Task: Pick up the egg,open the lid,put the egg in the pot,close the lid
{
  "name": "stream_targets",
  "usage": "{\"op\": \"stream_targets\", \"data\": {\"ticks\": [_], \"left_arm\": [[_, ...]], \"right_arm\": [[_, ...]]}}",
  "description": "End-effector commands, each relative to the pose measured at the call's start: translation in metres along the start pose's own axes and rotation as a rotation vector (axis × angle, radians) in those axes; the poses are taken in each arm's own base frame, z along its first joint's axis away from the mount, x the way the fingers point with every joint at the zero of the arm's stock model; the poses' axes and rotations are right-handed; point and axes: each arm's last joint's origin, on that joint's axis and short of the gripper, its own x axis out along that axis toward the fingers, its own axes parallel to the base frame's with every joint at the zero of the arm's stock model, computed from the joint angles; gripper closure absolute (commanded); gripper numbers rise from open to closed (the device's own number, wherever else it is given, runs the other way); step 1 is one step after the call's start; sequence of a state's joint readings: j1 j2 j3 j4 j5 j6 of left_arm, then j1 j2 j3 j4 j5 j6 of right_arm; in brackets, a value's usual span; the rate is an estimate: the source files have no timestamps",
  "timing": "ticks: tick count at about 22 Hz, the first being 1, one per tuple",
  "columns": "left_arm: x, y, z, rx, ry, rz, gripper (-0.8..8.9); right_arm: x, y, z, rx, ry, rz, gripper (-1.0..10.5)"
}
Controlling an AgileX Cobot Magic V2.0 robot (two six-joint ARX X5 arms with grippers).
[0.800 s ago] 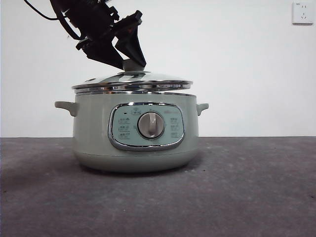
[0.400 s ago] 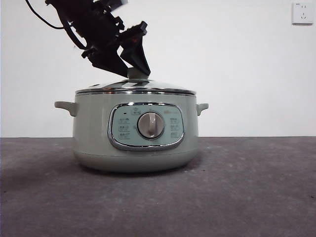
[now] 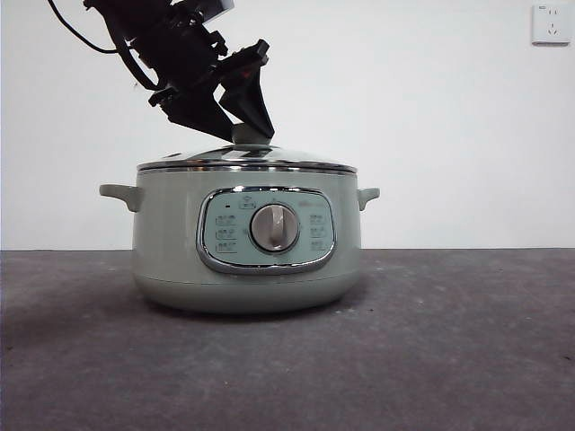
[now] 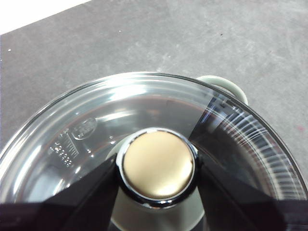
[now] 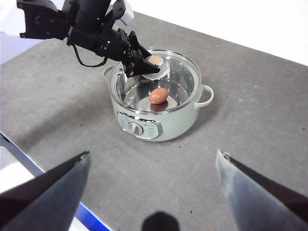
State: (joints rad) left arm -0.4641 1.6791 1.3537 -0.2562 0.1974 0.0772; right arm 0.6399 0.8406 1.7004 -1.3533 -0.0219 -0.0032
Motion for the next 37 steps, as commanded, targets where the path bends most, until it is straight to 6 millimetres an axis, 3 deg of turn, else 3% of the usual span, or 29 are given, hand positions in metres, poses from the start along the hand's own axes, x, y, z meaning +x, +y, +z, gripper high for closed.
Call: {"op": "stream_targets", "data": {"ticks": [1,3,6,8,17,24,29,37], "left_arm": [[0.002,-0.002,-0.001,-0.006,0.014,-0.017,8.04],[0.002,-0.002,-0.001,-0.006,0.014,-0.017,7.23],[0.002,-0.002,-0.002,-0.007,0.016,-0.017,4.98],[0.002,-0.002,-0.002,-0.007,0.017,-0.017,4.28],[-0.001,-0.002,0.003,-0.005,0.005,-0.016,4.28],[-0.013,-0.003,0.019,-0.014,0.047,-0.019,4.28],[-0.035,-0.006,0.039,-0.028,0.118,-0.025,4.28],[-0.093,-0.016,0.066,-0.055,0.301,-0.075,4.33]], "right_arm": [[0.000,0.000,-0.003,0.011,0.025,-0.005,5.1],[0.000,0.000,-0.003,0.011,0.025,-0.005,5.1],[0.000,0.000,-0.003,0.011,0.025,-0.005,5.1],[0.000,0.000,-0.003,0.011,0.025,-0.005,5.1],[0.000,0.000,-0.003,0.011,0.025,-0.005,5.1],[0.000,0.000,-0.003,0.011,0.025,-0.005,5.1],[0.000,0.000,-0.003,0.011,0.025,-0.005,5.1],[0.003,-0.001,-0.003,0.006,0.037,-0.031,5.1]]}}
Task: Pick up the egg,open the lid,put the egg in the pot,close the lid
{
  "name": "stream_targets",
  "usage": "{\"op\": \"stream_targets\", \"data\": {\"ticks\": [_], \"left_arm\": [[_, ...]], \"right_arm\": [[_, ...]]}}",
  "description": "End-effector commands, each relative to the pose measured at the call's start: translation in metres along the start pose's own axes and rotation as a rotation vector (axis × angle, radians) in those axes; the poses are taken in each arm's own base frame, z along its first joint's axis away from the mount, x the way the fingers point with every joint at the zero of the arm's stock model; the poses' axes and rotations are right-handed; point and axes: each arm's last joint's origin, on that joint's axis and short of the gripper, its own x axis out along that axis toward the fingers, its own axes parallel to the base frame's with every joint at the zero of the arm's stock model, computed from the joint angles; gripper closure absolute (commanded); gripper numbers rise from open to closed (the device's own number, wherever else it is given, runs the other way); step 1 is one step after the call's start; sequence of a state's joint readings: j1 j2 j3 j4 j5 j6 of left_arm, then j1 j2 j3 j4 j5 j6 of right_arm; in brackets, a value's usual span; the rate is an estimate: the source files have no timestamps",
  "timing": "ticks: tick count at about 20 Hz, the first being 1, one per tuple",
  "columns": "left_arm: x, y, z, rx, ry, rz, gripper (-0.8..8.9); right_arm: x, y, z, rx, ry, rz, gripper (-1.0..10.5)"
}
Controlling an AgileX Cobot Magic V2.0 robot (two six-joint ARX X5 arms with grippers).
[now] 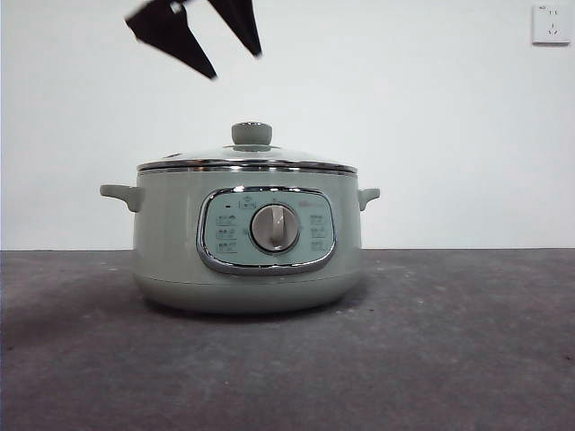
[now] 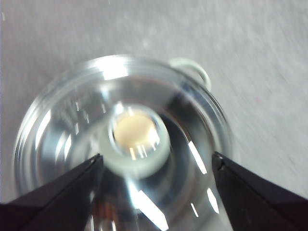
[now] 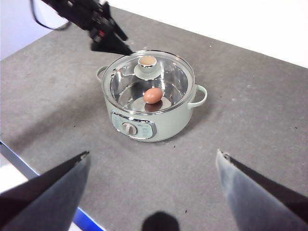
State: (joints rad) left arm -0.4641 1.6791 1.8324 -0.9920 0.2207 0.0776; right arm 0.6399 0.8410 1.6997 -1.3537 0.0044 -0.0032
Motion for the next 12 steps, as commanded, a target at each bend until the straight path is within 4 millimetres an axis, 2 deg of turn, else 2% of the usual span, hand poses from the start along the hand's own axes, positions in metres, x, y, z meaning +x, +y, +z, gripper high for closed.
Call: {"op": "stream_targets", "data": {"ticks": [1,6,12], "left_arm": [[-0.018,-0.007,-0.002,-0.003,0.067,-0.047,4.37],[-0.050,-0.018,-0.009,-0.018,0.096,-0.167,4.37],[-0.078,-0.031,-0.018,-0.001,0.080,-0.201,4.38]], "right_arm": [[0.004,0.000,-0.004,0.003,0.040,-0.005,5.1],[0.014,0.000,-0.008,0.002,0.079,-0.004,5.1],[0.032,0.000,-0.016,-0.004,0.155,-0.003,5.1]]}}
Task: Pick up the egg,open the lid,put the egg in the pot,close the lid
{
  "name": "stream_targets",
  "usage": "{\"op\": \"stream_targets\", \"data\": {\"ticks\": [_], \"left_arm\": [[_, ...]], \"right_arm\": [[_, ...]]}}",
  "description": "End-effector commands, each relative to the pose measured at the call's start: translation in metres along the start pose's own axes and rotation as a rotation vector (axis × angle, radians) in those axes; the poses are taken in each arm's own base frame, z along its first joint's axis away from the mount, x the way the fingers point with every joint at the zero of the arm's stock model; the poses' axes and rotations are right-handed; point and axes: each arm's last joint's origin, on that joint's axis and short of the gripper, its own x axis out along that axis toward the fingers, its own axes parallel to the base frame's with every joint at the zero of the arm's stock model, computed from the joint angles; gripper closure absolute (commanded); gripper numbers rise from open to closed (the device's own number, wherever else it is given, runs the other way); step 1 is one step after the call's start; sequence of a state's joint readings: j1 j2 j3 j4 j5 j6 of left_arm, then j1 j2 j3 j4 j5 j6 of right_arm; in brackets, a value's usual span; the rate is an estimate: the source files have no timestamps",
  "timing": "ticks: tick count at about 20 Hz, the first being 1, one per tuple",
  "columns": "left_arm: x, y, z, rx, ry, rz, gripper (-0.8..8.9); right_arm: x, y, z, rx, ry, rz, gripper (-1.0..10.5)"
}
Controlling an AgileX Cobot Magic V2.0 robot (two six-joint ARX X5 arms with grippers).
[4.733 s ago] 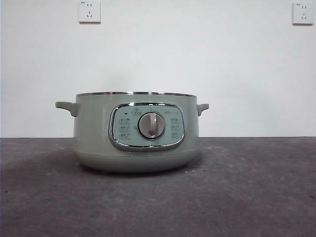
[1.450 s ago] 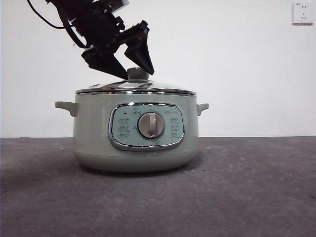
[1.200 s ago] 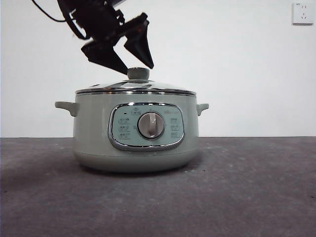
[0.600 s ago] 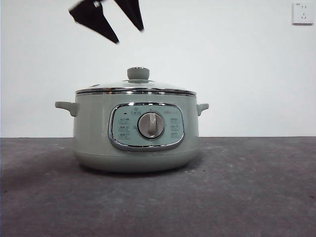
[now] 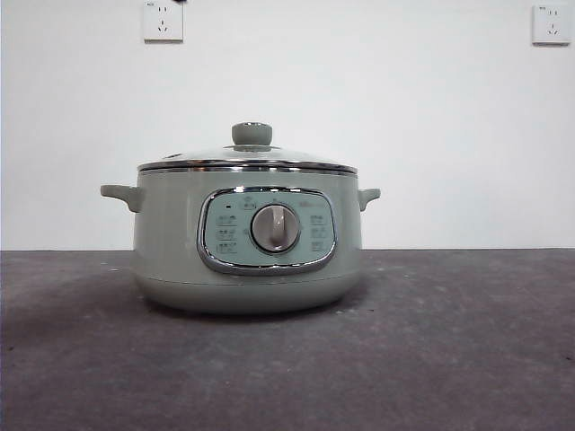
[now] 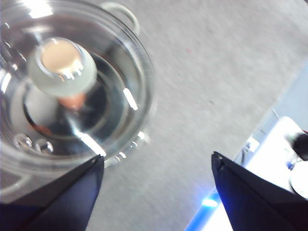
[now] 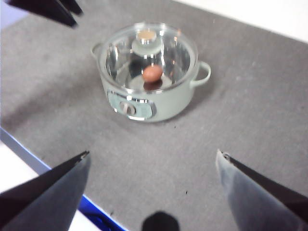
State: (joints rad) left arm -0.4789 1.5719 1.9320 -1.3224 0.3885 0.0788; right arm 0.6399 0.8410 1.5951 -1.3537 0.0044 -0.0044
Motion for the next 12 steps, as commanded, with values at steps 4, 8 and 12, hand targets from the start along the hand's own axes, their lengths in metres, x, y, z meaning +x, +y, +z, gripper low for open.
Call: {"op": "stream_targets", "data": {"ticks": [4,8,12], "left_arm": [[-0.022,-0.014,-0.006,0.043,-0.060,-0.015,4.42],[-0.031,-0.018,-0.009,0.050,-0.083,-0.014,5.55],[-0.035,-0.023,-0.011,0.063,-0.092,-0.020,8.28]], "right_arm": [[0.016,0.000,-0.008,-0.004,0.086,-0.003,5.1],[0.022,0.000,-0.010,0.000,0.111,-0.003,6.0],[0.022,0.000,-0.010,-0.005,0.111,-0.002,9.7]]}}
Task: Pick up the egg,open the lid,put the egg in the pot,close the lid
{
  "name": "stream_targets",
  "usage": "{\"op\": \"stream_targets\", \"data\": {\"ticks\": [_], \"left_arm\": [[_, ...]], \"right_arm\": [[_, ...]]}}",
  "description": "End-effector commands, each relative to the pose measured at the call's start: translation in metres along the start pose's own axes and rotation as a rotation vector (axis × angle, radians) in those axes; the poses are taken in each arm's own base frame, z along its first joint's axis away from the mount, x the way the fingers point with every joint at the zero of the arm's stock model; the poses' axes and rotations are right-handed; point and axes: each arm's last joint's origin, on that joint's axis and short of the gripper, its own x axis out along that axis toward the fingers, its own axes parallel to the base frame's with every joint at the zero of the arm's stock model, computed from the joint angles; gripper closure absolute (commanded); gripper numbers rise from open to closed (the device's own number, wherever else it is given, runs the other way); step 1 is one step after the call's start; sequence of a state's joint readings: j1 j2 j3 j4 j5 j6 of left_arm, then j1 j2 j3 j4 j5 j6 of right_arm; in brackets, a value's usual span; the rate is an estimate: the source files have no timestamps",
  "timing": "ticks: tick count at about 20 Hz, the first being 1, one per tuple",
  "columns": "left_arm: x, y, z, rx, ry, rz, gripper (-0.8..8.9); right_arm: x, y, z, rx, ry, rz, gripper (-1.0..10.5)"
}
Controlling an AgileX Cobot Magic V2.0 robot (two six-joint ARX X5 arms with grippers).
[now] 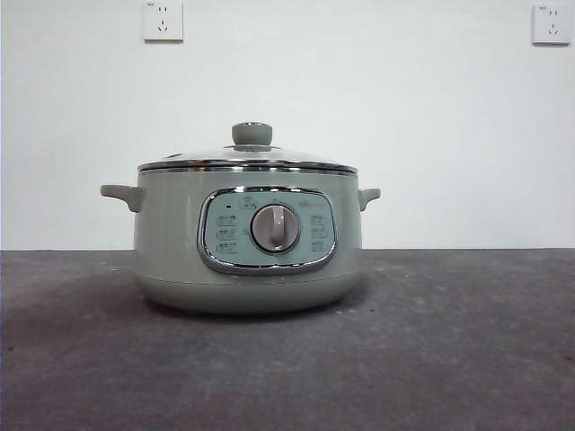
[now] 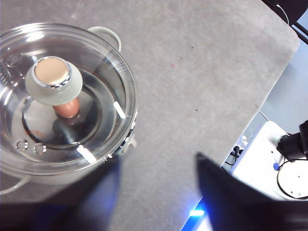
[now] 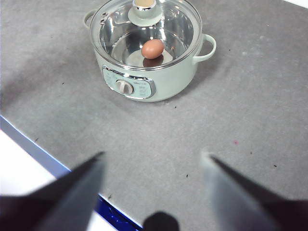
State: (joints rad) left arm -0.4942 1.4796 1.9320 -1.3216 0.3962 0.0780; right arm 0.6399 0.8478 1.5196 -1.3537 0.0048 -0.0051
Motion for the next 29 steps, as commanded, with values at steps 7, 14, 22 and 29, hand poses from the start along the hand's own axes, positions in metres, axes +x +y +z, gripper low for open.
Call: {"op": "stream_targets", "data": {"ticks": [7,14,22,29], "left_arm": [[0.000,-0.010,0.000,0.035,-0.005,-0.027,8.17],[-0.001,-0.009,0.000,0.034,-0.006,-0.025,8.17],[-0.001,-0.008,0.006,0.070,-0.062,-0.012,8.17],[-0.044,0.008,0.024,0.156,-0.423,0.120,8.17]], "right_arm": [[0.002,-0.001,-0.003,0.028,0.029,-0.039,9.5],[0.002,-0.001,-0.003,0.028,0.030,-0.041,9.5],[0.002,-0.001,-0.003,0.028,0.030,-0.041,9.5],[0.002,-0.001,-0.003,0.028,0.031,-0.041,9.5]]}}
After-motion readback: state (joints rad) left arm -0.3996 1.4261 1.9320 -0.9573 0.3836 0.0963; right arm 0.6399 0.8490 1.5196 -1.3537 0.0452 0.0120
